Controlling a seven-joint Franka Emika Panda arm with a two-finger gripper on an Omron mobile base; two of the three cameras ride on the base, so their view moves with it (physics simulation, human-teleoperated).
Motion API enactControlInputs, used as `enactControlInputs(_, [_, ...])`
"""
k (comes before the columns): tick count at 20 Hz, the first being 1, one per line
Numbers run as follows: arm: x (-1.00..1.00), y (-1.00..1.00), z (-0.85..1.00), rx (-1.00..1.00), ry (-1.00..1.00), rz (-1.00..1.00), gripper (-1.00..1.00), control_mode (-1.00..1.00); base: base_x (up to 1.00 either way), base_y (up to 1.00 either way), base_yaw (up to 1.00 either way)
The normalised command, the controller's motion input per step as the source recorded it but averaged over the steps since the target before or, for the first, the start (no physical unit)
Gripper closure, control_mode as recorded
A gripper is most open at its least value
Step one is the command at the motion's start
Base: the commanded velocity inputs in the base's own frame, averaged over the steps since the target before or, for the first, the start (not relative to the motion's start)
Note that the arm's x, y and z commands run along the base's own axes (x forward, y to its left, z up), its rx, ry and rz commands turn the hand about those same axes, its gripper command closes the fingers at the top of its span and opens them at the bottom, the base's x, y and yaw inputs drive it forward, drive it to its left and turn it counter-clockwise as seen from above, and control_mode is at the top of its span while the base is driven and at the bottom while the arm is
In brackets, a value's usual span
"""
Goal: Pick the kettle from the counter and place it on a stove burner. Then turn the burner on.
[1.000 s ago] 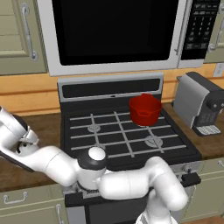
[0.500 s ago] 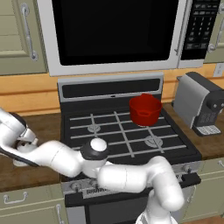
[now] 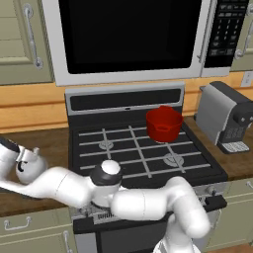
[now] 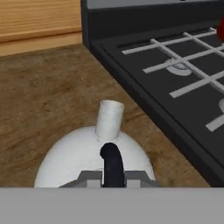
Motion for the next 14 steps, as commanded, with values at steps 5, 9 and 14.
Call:
enactControlInputs(5, [-0.97,-0.96,0.03,-0.10,-0.72,0.00,1.00,-1.00,0.00,0.00,0.00])
enactControlInputs(9, [-0.62,-1.00,0.11,-0.02,-0.46,0.00,1.00,-1.00,0.00,0.00,0.00])
enactControlInputs(14, [-0.12,-1.00,0.27,0.11,-0.25,-0.06,1.00,-1.00,0.00,0.00,0.00])
